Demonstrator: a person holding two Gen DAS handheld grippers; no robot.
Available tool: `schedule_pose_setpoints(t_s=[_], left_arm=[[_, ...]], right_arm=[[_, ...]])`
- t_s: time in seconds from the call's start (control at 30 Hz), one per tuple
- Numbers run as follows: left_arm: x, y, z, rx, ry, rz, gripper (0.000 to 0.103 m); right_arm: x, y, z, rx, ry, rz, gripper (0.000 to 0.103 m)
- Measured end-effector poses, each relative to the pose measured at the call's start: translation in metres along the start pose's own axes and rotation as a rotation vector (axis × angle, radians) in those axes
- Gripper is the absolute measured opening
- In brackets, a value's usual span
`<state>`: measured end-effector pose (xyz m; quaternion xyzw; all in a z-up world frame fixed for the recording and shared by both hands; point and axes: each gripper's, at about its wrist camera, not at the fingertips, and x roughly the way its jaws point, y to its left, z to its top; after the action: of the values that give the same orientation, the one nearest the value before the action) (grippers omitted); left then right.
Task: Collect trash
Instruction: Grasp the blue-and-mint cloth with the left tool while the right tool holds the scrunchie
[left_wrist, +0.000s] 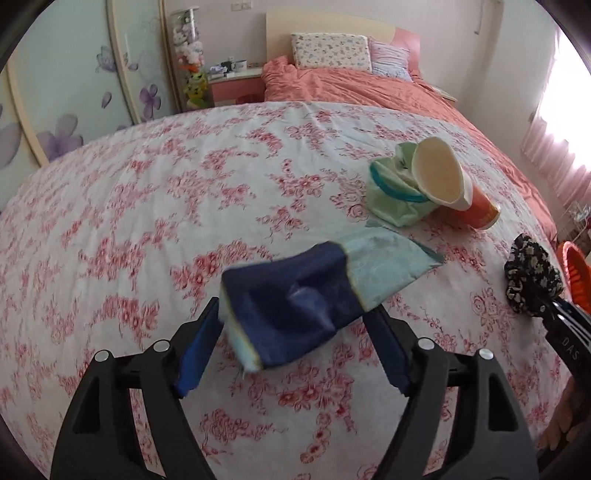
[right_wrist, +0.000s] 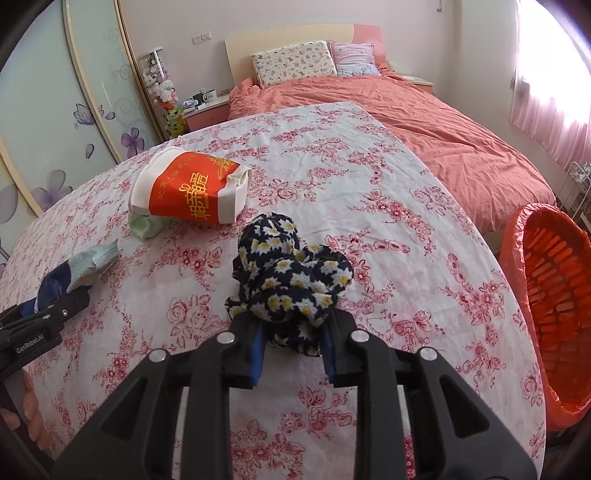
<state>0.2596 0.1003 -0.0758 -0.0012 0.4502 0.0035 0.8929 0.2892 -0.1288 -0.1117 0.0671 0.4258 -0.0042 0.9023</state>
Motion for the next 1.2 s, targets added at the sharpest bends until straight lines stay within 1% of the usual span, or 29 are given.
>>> schedule_pose_setpoints(t_s=[0.17,0.23,0.27,0.3,0.37,0.4,0.43,0.47,0.5,0.53,0.6,0.67,0.7,0.73,0.8,0.9,0.93,0.97,1.0,1.03,1.07,1.13,1.2], left_arm=[[0.004,-0.009,0.004,0.049,-0.027,0.038,0.076],[0.005,-0.012,0.006,0.067,-0.039,0.038,0.076],[0.005,-0.014,0.007,0.078,-0.046,0.03,0.074],[0.005,-0.015,0.008,0.083,-0.049,0.026,0.063],[0.008,-0.016,0.01,0.087,-0.039,0.008,0.047],[0.009,-0.015,0.011,0.081,-0.036,-0.002,0.041],[0.008,-0.015,0.011,0.077,-0.038,-0.012,0.037],[0.008,-0.015,0.011,0.078,-0.041,-0.017,0.028],[0.008,-0.016,0.011,0.078,-0.041,-0.021,0.023],[0.007,-0.015,0.01,0.073,-0.042,-0.034,0.023],[0.005,-0.015,0.009,0.065,-0.044,-0.051,0.018],[0.001,-0.014,0.007,0.062,-0.054,-0.064,0.017],[-0.001,-0.014,0.006,0.063,-0.059,-0.069,0.012],[-0.003,-0.013,0.005,0.065,-0.065,-0.076,0.011],[-0.005,-0.009,0.004,0.057,-0.068,-0.086,0.01],[-0.008,-0.001,0.0,0.031,-0.053,-0.094,0.01],[-0.01,0.001,-0.002,0.024,-0.052,-0.095,0.013],[-0.013,0.003,-0.005,0.018,-0.052,-0.103,0.027],[-0.016,0.005,-0.008,0.015,-0.056,-0.099,0.05],[-0.019,0.007,-0.01,0.012,-0.065,-0.09,0.059],[-0.025,0.008,-0.012,0.015,-0.084,-0.078,0.066],[-0.028,0.008,-0.009,0.028,-0.097,-0.068,0.067],[-0.028,0.007,-0.002,0.034,-0.109,-0.052,0.075]], right_arm=[[0.0,0.001,0.0,-0.009,-0.001,-0.006,0.026],[0.0,0.001,0.0,-0.011,-0.001,-0.005,0.026],[0.0,0.001,0.0,-0.011,-0.002,-0.005,0.025],[0.0,0.001,0.0,-0.012,-0.002,-0.004,0.024],[-0.002,0.001,-0.001,-0.016,-0.005,0.001,0.02],[-0.002,0.001,-0.001,-0.019,-0.006,0.003,0.019],[-0.003,0.001,-0.001,-0.021,-0.007,0.005,0.019],[-0.004,0.001,-0.001,-0.02,-0.008,0.008,0.018],[-0.006,0.001,-0.001,-0.02,-0.008,0.011,0.018],[-0.007,0.001,-0.001,-0.019,-0.01,0.015,0.017],[-0.01,0.001,0.0,-0.017,-0.013,0.02,0.017],[-0.013,0.001,0.0,-0.017,-0.016,0.025,0.017],[-0.014,0.002,0.0,-0.018,-0.017,0.026,0.017],[-0.014,0.003,0.0,-0.018,-0.018,0.028,0.017],[-0.016,0.005,-0.001,-0.024,-0.02,0.03,0.017],[-0.017,0.006,-0.003,-0.028,-0.019,0.03,0.017],[-0.017,0.006,-0.004,-0.029,-0.018,0.031,0.017],[-0.018,0.006,-0.004,-0.029,-0.017,0.03,0.017],[-0.018,0.005,-0.005,-0.029,-0.016,0.03,0.017],[-0.017,0.005,-0.005,-0.029,-0.014,0.03,0.017],[-0.017,0.005,-0.005,-0.029,-0.013,0.029,0.017],[-0.016,0.005,-0.005,-0.028,-0.01,0.029,0.017],[-0.015,0.004,-0.005,-0.024,-0.005,0.03,0.017]])
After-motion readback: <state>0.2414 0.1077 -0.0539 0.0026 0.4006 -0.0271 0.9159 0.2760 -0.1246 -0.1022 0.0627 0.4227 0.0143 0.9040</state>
